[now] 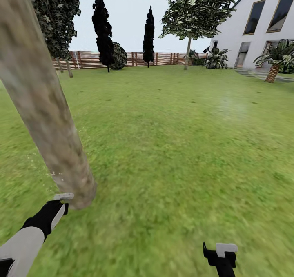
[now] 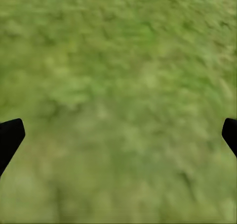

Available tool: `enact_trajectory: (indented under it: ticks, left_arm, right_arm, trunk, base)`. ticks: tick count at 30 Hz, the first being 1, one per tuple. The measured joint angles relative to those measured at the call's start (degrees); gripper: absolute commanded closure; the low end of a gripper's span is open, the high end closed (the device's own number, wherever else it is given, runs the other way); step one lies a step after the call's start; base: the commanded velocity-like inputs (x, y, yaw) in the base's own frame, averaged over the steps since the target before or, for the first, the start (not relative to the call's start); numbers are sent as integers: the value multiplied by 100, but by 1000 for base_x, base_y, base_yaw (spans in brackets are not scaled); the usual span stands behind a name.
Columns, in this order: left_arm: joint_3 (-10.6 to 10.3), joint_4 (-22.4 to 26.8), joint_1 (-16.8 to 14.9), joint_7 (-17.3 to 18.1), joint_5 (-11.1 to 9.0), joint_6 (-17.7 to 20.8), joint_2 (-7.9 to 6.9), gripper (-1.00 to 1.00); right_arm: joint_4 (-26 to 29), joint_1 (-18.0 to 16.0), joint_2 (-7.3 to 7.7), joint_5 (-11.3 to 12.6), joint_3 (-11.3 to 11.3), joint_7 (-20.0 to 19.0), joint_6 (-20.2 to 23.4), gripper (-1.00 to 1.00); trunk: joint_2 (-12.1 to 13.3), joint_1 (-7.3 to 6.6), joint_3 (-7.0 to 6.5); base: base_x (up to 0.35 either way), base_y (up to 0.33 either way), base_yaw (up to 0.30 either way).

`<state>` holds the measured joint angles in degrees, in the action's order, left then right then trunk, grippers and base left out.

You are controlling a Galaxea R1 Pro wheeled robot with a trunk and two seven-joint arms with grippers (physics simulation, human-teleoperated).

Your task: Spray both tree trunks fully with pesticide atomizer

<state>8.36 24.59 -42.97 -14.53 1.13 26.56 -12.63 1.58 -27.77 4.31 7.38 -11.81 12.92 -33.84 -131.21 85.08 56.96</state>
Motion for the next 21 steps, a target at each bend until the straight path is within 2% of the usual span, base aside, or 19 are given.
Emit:
enact_trajectory:
  ticks: [6,8,9,11,16,21]
  left_arm:
    - [8,-74,15,20,-15,-49,22,100]
    - [10,-391,164,46,-17,-432,11,100]
    - [8,-483,192,34,-18,-751,39,100]
    - [12,-515,205,31,-17,-961,98,100]
    - [17,-483,206,-18,-20,-1005,273,100]
    - [25,-482,209,-21,-11,-1004,279,100]
  right_arm:
    - [0,0,0,0,4,0,0,-100]
    - [0,0,0,0,-1,0,0,-100]
    - [0,0,0,1,-1,0,0,-100]
    - [-1,0,0,0,2,0,0,-100]
    - [-9,0,0,-7,-2,7,0,-100]
    - [-9,0,0,-7,3,8,0,-100]
  trunk:
    - [0,0,0]
    - [0,0,0]
    - [0,0,0]
    - [0,0,0]
    - [0,0,0]
    - [0,0,0]
  base:
    - [53,0,257]
    - [1,0,178]
    - [0,-5,58]
    - [0,-172,13]
    - [0,-261,1]
    - [160,-222,0]
